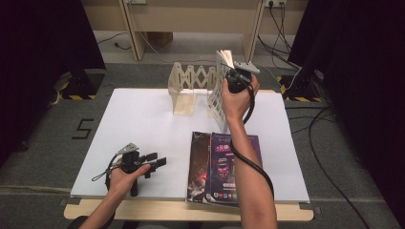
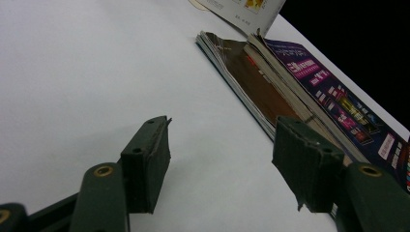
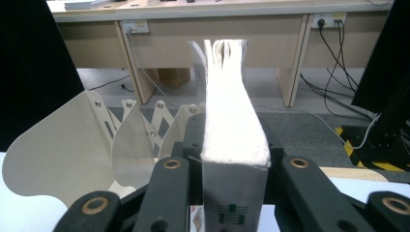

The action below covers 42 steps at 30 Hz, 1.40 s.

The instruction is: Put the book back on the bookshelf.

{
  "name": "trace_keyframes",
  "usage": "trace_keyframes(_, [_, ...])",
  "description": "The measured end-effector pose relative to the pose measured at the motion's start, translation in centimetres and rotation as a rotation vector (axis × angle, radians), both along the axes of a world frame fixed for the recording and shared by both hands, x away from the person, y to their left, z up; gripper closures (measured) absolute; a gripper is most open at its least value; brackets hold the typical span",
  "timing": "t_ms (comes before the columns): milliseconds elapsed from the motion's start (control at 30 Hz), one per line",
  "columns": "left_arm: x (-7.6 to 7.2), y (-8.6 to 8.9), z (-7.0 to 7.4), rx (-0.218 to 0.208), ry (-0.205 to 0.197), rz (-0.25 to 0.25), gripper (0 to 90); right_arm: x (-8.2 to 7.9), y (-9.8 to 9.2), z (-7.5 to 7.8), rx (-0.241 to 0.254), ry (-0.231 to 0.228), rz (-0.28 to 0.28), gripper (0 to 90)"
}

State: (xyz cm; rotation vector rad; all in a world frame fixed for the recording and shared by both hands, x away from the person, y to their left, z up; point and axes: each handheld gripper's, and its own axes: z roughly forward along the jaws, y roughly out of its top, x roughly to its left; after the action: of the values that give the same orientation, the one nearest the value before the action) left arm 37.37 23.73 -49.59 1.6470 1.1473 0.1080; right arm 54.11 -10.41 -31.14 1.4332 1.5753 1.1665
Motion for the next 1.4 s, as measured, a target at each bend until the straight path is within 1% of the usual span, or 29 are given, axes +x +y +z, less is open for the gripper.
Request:
trace_keyframes(200, [0.0, -0.1, -0.1, -0.002, 0.002, -0.002, 37.2, -0.1, -0.6, 0.1, -0.009, 0.032, 0.003, 73.5])
trace_keyframes(267, [0.0, -0.1, -0.1, -0.002, 0.001, -0.002, 37.1, 0.1, -0.9, 0.4, -0.004, 0.055, 0.004, 73.0])
trace_keyframes(333, [0.0, -0.1, 0.0, -0.006, 0.002, 0.000, 37.1, 0.1, -1.0, 0.5, -0.008, 0.058, 0.001, 72.7])
trace_keyframes(400, [0.1, -0.1, -0.1, -0.004, 0.004, -0.001, 37.1, 0.2, -1.2, 0.7, 0.004, 0.074, 0.008, 72.0])
trace_keyframes(433, [0.1, -0.1, -0.1, -0.002, 0.005, -0.001, 37.1, 0.2, -1.3, 0.8, -0.001, 0.075, 0.007, 71.6])
trace_keyframes(467, [0.1, -0.1, -0.1, 0.000, 0.006, -0.003, 37.1, 0.3, -1.3, 0.9, 0.006, 0.089, 0.005, 71.3])
trace_keyframes(567, [0.0, -0.2, -0.1, -0.002, 0.007, -0.005, 37.1, 0.5, -1.5, 1.2, 0.006, 0.095, 0.011, 70.0])
trace_keyframes(733, [0.0, -0.2, -0.1, -0.002, 0.006, -0.005, 37.1, 0.8, -1.6, 1.7, 0.012, 0.123, 0.017, 67.6])
trace_keyframes(800, [0.0, -0.2, -0.1, -0.001, 0.007, -0.009, 37.1, 1.2, -1.6, 1.8, 0.014, 0.142, 0.022, 66.9])
trace_keyframes(900, [0.1, -0.2, 0.0, -0.002, 0.002, -0.008, 37.0, 1.6, -1.6, 1.9, 0.016, 0.154, 0.024, 67.0])
trace_keyframes(967, [0.1, -0.1, 0.0, -0.003, 0.003, -0.005, 37.0, 1.7, -1.7, 2.0, 0.030, 0.164, 0.020, 67.7])
trace_keyframes(1000, [0.1, 0.0, -0.1, 0.000, 0.003, -0.007, 37.1, 1.8, -1.7, 2.0, 0.022, 0.167, 0.021, 68.1])
trace_keyframes(1167, [0.2, -0.1, -0.1, -0.004, 0.008, -0.007, 37.1, 2.1, -1.8, 2.0, 0.021, 0.211, 0.029, 69.3])
trace_keyframes(1267, [0.2, -0.1, 0.1, -0.006, -0.001, -0.002, 37.1, 2.1, -1.9, 2.4, 0.014, 0.218, 0.034, 69.9])
trace_keyframes(1333, [0.1, -0.2, 0.0, 0.005, 0.001, -0.005, 37.1, 2.1, -1.8, 2.5, 0.013, 0.229, 0.042, 70.4])
trace_keyframes(1400, [0.1, -0.3, -0.1, 0.008, 0.007, -0.002, 37.1, 2.2, -1.9, 2.7, 0.019, 0.231, 0.041, 70.6])
